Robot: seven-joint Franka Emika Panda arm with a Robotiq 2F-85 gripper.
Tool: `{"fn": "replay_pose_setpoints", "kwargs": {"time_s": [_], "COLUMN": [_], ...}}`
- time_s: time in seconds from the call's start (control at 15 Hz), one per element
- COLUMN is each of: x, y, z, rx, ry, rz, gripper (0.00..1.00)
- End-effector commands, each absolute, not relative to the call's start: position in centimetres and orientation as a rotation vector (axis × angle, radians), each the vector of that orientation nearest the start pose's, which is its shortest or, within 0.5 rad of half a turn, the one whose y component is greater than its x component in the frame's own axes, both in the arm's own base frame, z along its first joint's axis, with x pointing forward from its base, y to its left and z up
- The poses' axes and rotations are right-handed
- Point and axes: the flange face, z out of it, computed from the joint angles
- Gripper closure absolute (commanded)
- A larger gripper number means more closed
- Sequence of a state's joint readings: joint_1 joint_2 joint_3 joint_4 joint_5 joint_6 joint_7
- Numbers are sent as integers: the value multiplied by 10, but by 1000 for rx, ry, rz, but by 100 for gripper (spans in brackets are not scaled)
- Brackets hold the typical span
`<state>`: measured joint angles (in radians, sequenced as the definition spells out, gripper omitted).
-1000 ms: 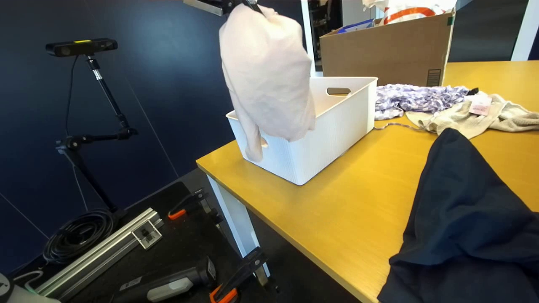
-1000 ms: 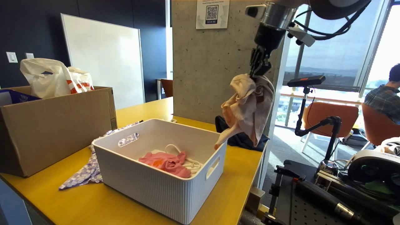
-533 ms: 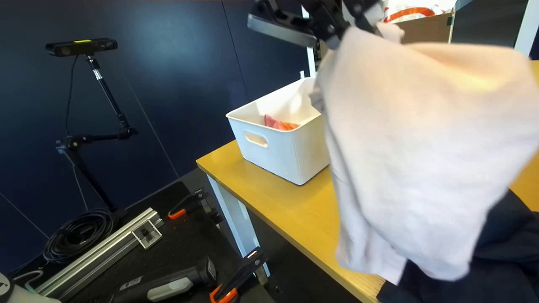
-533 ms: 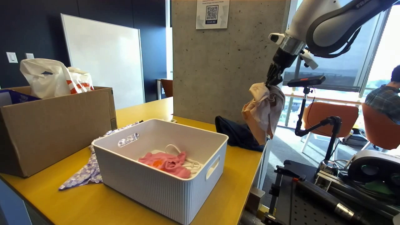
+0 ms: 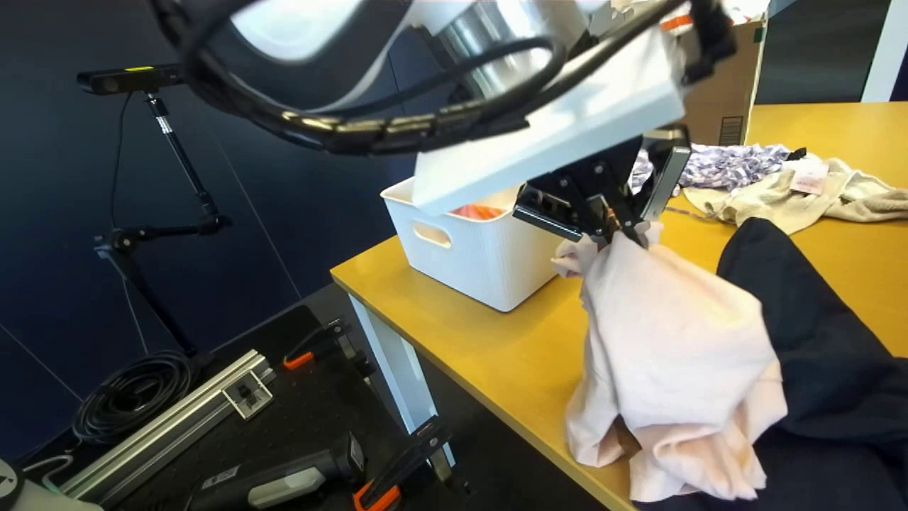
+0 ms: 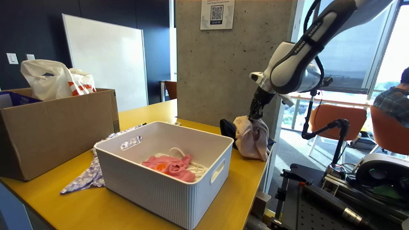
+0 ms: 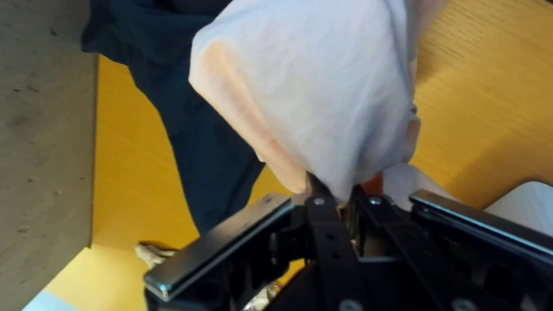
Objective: Put the blue and peach shirts on the table
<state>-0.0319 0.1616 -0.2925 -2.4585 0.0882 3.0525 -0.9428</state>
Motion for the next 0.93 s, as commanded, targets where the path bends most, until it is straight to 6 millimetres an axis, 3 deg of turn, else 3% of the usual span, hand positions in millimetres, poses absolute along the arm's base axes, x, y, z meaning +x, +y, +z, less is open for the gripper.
{"fn": "replay_pose_setpoints", "kwargs": {"time_s": [0.0,0.2,0.27,0.4,0.6,0.87], "x": [528,545,548,553,558,580], "y": [-163,-181,-187,-194,-194,-175], "z": [244,208,202,204,231,292], "rx": [-3162,-3125,-3118,-3106,-3097,-3090], "ry": [-969,-984,-991,-1020,-1064,-1116], "rz": [-590,-563,-562,-572,-604,-706], "gripper": [97,97,66,58,37,7]}}
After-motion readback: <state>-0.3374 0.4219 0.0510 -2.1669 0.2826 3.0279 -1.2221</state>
